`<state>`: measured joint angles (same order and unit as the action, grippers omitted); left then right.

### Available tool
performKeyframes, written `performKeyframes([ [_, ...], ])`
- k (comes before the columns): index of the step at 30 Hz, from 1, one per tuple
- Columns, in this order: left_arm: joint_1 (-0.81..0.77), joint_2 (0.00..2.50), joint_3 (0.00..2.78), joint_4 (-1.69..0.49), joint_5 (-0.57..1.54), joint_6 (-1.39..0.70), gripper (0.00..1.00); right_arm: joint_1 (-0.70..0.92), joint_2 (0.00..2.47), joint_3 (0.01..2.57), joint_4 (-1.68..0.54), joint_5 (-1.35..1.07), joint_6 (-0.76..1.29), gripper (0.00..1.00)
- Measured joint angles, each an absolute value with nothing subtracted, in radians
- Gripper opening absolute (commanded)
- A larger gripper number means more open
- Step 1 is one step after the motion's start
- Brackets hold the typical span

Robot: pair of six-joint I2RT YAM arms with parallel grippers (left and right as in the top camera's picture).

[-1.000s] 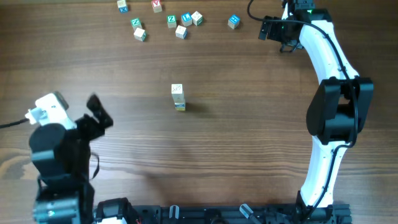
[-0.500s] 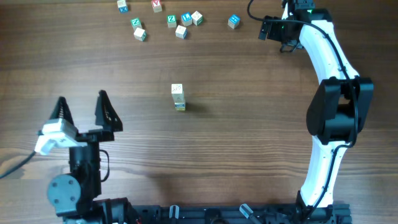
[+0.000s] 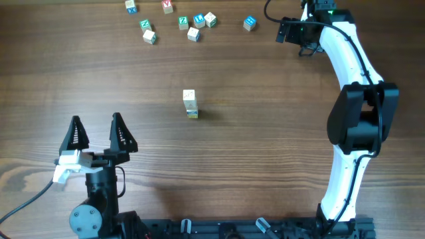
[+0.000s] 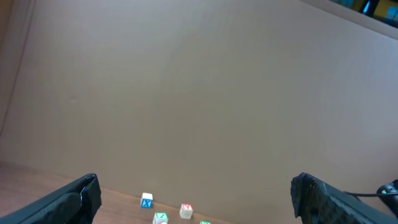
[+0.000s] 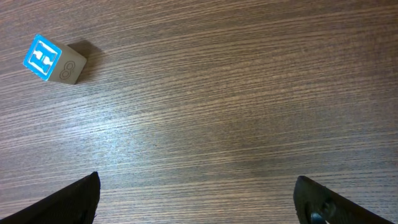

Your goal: Form a tower

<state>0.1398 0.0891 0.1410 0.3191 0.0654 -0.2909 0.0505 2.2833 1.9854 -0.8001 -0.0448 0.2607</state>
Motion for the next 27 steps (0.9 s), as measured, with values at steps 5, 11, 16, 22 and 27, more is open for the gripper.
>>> performKeyframes([
  [5,0.136,0.145,0.141,0.29,0.062,-0.321,1.0,0.051,2.283,1.985,-0.8,-0.044,0.261,1.0],
  [11,0.113,0.141,0.143,0.187,0.021,-0.339,1.0,0.051,2.283,1.985,-0.8,-0.045,0.261,1.0],
  [16,0.113,0.065,0.134,0.179,0.02,-0.339,1.0,0.051,2.283,1.985,-0.8,-0.045,0.261,1.0],
  [22,0.113,0.014,0.039,0.175,0.02,-0.34,1.0,0.051,2.283,1.985,-0.8,-0.044,0.261,1.0],
  [27,0.113,0.013,0.01,-0.016,0.02,-0.343,1.0,0.051,2.283,1.985,-0.8,-0.045,0.261,1.0],
])
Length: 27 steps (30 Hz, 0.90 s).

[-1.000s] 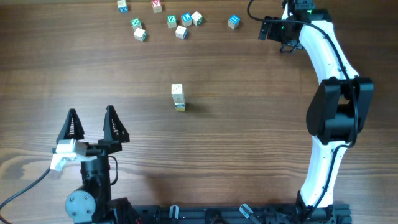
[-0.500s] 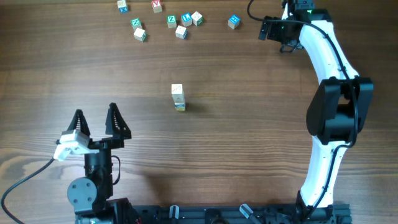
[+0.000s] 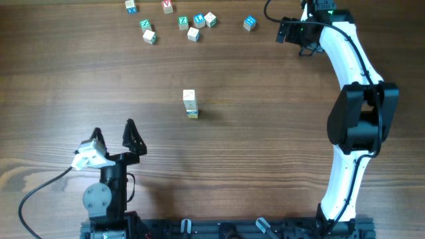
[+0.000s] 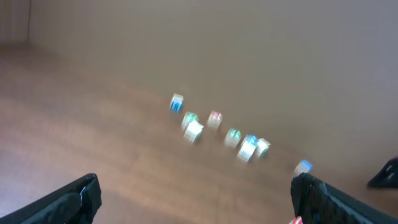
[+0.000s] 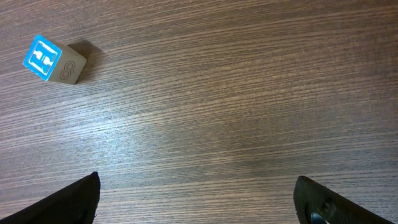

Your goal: Form a tower

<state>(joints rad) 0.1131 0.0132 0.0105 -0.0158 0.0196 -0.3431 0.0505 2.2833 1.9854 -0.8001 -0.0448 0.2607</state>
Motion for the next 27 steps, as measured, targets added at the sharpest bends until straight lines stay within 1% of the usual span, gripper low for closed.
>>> performKeyframes([
  [2,0.113,0.014,0.008,-0.069,0.02,-0.343,1.0,0.051,2.283,1.985,-0.8,-0.044,0.261,0.99],
  [27,0.113,0.014,0.009,-0.068,0.02,-0.343,1.0,0.051,2.283,1.985,-0.8,-0.045,0.261,1.0],
])
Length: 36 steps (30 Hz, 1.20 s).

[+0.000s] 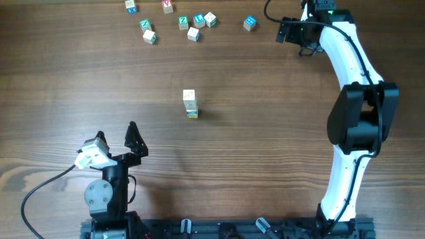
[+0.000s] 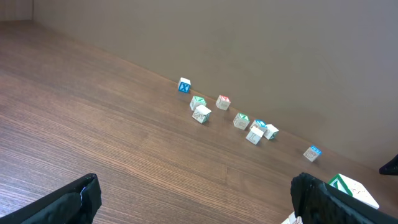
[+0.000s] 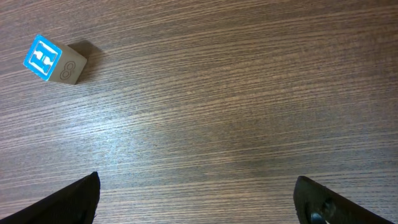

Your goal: Form a tower

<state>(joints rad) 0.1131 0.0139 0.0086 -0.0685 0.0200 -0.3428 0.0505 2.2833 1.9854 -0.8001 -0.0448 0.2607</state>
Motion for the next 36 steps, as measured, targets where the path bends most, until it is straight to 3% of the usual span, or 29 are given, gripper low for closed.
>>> performKeyframes([
  [7,0.113,0.014,0.009,-0.068,0.02,-0.343,1.0,0.051,2.241,1.982,-0.808,-0.044,0.261,1.0],
  [19,0.113,0.014,0.009,-0.068,0.02,-0.343,1.0,0.051,1.536,1.987,-0.809,0.01,0.223,1.0],
  [28,0.113,0.014,0.009,-0.068,0.02,-0.343,1.0,0.051,1.489,1.95,-0.937,0.06,0.176,1.0],
  [36,0.113,0.014,0.009,-0.068,0.02,-0.343,1.0,0.051,1.475,1.454,-0.51,-0.243,-0.018,1.0],
])
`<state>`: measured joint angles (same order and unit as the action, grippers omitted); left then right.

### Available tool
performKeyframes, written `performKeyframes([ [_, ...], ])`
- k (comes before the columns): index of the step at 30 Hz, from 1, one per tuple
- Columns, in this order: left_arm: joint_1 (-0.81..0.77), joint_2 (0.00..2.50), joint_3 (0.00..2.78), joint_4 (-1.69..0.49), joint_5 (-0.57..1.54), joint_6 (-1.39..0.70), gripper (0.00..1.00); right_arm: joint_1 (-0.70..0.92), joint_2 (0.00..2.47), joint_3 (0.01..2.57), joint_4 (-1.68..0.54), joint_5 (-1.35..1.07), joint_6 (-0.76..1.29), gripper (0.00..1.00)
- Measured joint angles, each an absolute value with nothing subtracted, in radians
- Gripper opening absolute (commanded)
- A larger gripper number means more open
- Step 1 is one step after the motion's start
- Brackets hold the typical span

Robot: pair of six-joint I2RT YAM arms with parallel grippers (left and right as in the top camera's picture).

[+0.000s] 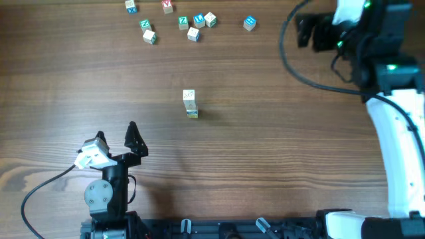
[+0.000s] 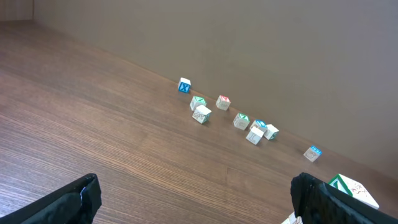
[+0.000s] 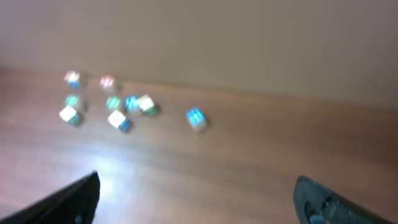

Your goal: Form a tower

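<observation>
A short stack of letter blocks (image 1: 190,104) stands in the middle of the wooden table (image 1: 265,146). It also shows at the right edge of the left wrist view as the stack (image 2: 349,188), partly behind a finger. Several loose blocks (image 1: 193,33) lie along the far edge, with a blue block (image 1: 249,23) apart to their right. My left gripper (image 1: 117,136) is open and empty at the front left, well short of the stack. My right gripper (image 3: 196,202) is open and empty, raised at the far right and looking across at the blue block (image 3: 196,117).
The loose blocks form a scattered row (image 2: 241,120) close to the table's far edge and the wall. The right arm's white links (image 1: 398,133) run down the right side. A cable (image 1: 40,192) trails from the left arm at the front left.
The right arm has risen and swung back from low over the table beside the blue block. Its wrist view now looks across the far blocks, blurred. The left arm has not moved.
The left gripper first stood open at the front left, pointing at the wall. It then sat nearer its base, tilted down toward the table, and stayed there. The right gripper hung open beside the blue block throughout, and is now raised. The stack never changed.
</observation>
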<state>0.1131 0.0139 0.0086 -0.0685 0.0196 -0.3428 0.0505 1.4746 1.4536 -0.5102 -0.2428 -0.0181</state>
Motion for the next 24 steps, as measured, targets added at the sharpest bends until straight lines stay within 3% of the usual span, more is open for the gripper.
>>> performKeyframes([
  [10,0.113,0.014,0.009,-0.068,0.02,-0.343,1.0,0.051,1.316,0.847,-0.149,-0.392,-0.059,1.0],
  [24,0.113,0.014,0.009,-0.068,0.019,-0.343,1.0,0.051,1.082,0.256,0.375,-0.374,-0.053,1.0],
])
